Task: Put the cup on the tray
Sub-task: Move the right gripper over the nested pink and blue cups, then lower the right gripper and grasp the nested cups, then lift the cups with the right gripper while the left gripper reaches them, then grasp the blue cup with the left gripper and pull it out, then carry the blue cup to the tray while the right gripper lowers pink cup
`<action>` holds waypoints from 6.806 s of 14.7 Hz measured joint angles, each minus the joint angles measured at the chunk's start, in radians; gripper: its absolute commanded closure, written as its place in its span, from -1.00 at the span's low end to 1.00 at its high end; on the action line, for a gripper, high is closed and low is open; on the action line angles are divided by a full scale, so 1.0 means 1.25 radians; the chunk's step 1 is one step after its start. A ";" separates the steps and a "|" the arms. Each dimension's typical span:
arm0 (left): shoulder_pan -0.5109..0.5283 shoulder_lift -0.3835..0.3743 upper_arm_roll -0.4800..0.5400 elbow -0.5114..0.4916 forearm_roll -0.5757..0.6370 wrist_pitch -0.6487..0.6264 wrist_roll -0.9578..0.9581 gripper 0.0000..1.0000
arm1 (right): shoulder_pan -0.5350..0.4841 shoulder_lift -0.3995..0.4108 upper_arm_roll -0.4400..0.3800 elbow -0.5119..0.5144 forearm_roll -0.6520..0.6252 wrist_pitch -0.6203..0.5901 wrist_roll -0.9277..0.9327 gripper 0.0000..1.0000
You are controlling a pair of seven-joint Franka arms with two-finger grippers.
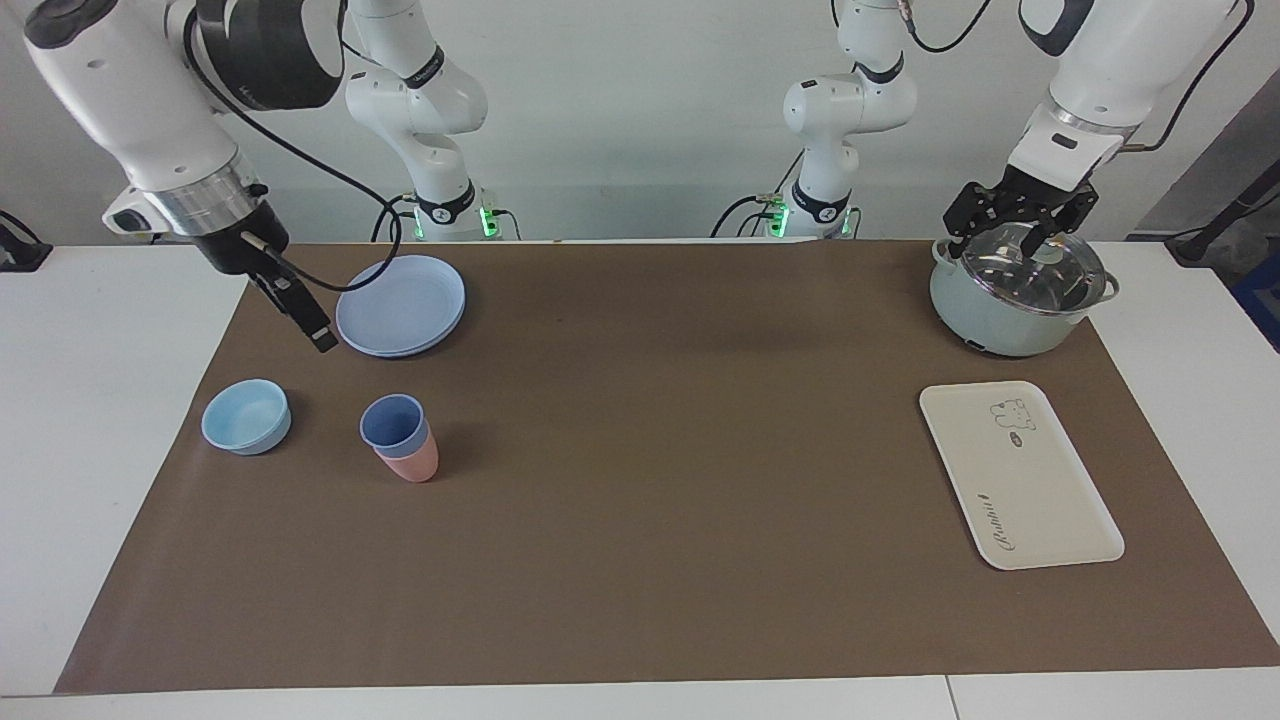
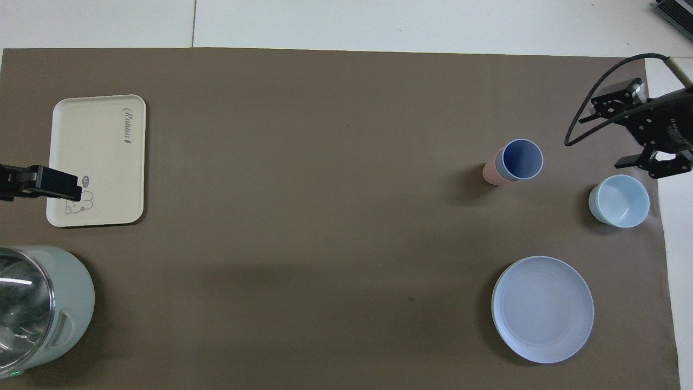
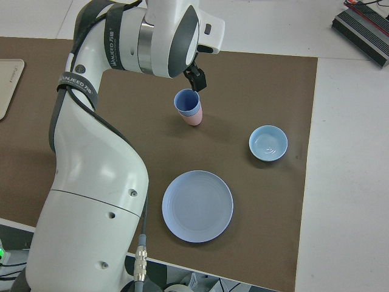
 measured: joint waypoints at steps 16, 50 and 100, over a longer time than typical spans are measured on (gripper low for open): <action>0.000 0.000 0.000 0.000 0.000 0.000 0.000 -1.00 | -0.077 0.408 -0.001 0.188 0.168 0.008 0.022 -1.00; 0.013 -0.005 0.004 -0.033 -0.008 0.019 -0.046 -1.00 | -0.005 0.349 0.015 -0.052 0.518 -0.003 0.048 1.00; -0.081 0.010 0.019 -0.085 -0.088 0.349 -0.534 1.00 | 0.252 0.219 0.008 -0.098 0.602 0.319 0.453 1.00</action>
